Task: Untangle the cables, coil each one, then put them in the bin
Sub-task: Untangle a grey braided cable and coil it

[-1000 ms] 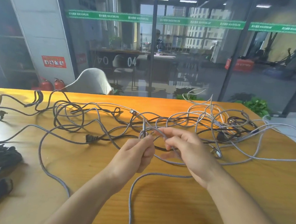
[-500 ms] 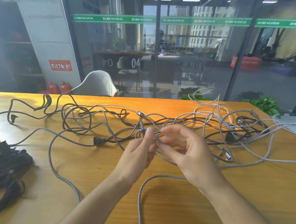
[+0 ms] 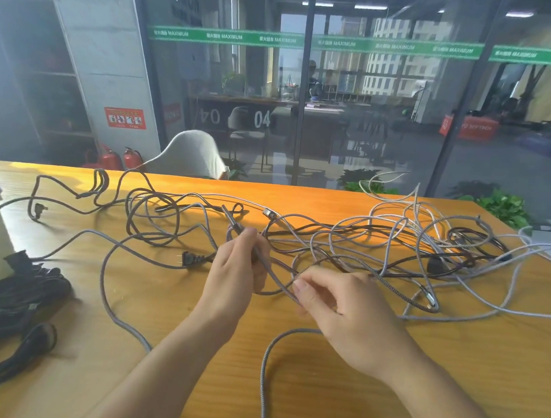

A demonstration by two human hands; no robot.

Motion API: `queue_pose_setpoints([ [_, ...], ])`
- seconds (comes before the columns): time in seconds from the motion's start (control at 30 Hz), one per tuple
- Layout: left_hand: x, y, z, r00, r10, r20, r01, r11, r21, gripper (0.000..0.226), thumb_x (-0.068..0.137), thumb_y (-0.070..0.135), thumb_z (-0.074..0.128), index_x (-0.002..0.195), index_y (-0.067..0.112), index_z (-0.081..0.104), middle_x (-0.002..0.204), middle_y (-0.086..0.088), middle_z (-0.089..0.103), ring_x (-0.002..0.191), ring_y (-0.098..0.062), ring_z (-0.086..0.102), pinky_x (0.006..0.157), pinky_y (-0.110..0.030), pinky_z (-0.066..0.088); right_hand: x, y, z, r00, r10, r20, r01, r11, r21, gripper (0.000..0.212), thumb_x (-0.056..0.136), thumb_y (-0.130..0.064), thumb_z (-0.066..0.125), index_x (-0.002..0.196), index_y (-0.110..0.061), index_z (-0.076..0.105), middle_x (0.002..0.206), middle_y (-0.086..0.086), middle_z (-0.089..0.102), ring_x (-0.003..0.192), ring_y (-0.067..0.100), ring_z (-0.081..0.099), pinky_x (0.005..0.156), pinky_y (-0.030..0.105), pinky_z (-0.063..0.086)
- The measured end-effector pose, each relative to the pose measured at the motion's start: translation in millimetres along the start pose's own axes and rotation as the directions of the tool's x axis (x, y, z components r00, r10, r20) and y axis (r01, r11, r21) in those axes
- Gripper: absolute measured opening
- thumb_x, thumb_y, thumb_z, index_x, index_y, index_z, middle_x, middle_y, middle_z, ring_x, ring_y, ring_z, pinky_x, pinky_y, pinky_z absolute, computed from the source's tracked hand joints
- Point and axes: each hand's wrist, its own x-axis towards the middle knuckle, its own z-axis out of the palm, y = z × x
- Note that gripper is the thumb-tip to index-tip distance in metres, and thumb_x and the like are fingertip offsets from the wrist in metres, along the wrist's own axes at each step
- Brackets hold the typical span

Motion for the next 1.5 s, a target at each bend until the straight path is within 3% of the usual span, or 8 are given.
queue_pose_setpoints([
  [0.2,5,-2,-2,0.996,-0.068,0.05,0.078,0.972,-0.222,0.043,0.111,0.033,0.038,0.072,0.017,0.049,0.067,-0.01,0.052,0.064,-0.026,0.042,0.066,-0.039,0.033,-3,-5,6,0.923,-0.027,0.385,-0.063,0.974,0.219,0.021,0.112,-0.03,0.045,0.108,-0.024,0.065,0.068,-0.005,0.056,0.061,0.007,0.048,0.062,0.023,0.041],
  [0.47,-6,12,2,0.912,-0.126,0.391,0.331,0.789,-0.518,0.039,0.107,0.032,0.04,0.07,0.02,0.037,0.057,0.003,0.032,0.046,-0.014,0.028,0.048,-0.026,0.028,-1,3,12,0.87,-0.01,0.494,-0.105,0.973,0.205,0.031,0.113,-0.034,0.042,0.1,-0.019,0.065,0.07,-0.01,0.051,0.065,0.013,0.045,0.061,0.026,0.041],
  [0.7,-4,13,-7,0.765,-0.113,0.634,0.444,0.806,-0.391,0.042,0.1,0.038,0.048,0.06,0.026,0.041,0.049,0.012,0.024,0.045,-0.011,0.012,0.045,-0.027,0.009,11,25,-6,0.897,0.061,0.437,-0.047,0.998,-0.044,0.059,0.092,-0.073,0.055,0.077,-0.016,0.064,0.059,-0.006,0.048,0.057,0.008,0.041,0.058,0.025,0.032],
  [0.83,2,12,-15,0.694,-0.089,0.714,0.473,0.804,-0.36,0.042,0.1,0.039,0.049,0.061,0.027,0.045,0.052,0.011,0.02,0.043,-0.01,0.015,0.043,-0.026,0.012,14,55,-32,0.942,0.081,0.327,0.004,0.968,-0.251,0.067,0.075,-0.093,0.049,0.075,-0.029,0.067,0.076,-0.006,0.065,0.085,0.005,0.054,0.095,0.026,0.038],
  [0.97,7,8,-22,0.606,-0.048,0.794,0.507,0.792,-0.339,0.042,0.102,0.039,0.058,0.065,0.027,0.042,0.054,0.01,0.023,0.043,-0.01,0.019,0.042,-0.023,0.019,21,75,-49,0.98,0.004,0.2,0.062,0.945,-0.32,0.052,0.076,-0.094,0.05,0.078,-0.045,0.066,0.094,-0.021,0.064,0.115,-0.003,0.052,0.127,0.035,0.008],
  [1.2,9,11,-28,0.506,-0.043,0.862,0.524,0.809,-0.267,0.043,0.104,0.041,0.055,0.068,0.026,0.036,0.056,0.011,0.026,0.045,-0.01,0.02,0.043,-0.022,0.018,20,76,-59,0.991,-0.132,-0.02,0.118,0.94,-0.321,0.043,0.076,-0.08,0.067,0.072,-0.037,0.071,0.08,-0.02,0.067,0.094,0.003,0.062,0.122,0.033,0.025],
  [1.33,4,14,-24,0.533,-0.14,0.834,0.48,0.862,-0.162,0.045,0.102,0.043,0.057,0.065,0.026,0.036,0.054,0.013,0.027,0.044,-0.007,0.019,0.042,-0.021,0.016,20,68,-44,0.933,-0.236,-0.27,0.113,0.909,-0.401,0.053,0.075,-0.077,0.07,0.06,-0.027,0.062,0.056,-0.016,0.057,0.073,0.008,0.051,0.088,0.017,0.039],
  [1.5,-2,17,-14,0.791,-0.222,0.57,0.276,0.961,-0.008,0.048,0.109,0.038,0.044,0.064,0.022,0.039,0.059,0.005,0.022,0.05,-0.013,0.016,0.046,-0.024,0.013,18,58,-21,0.932,-0.178,-0.317,0.096,0.961,-0.259,0.046,0.082,-0.059,0.08,0.063,-0.03,0.05,0.05,-0.016,0.041,0.054,0.008,0.045,0.055,0.021,0.032],
])
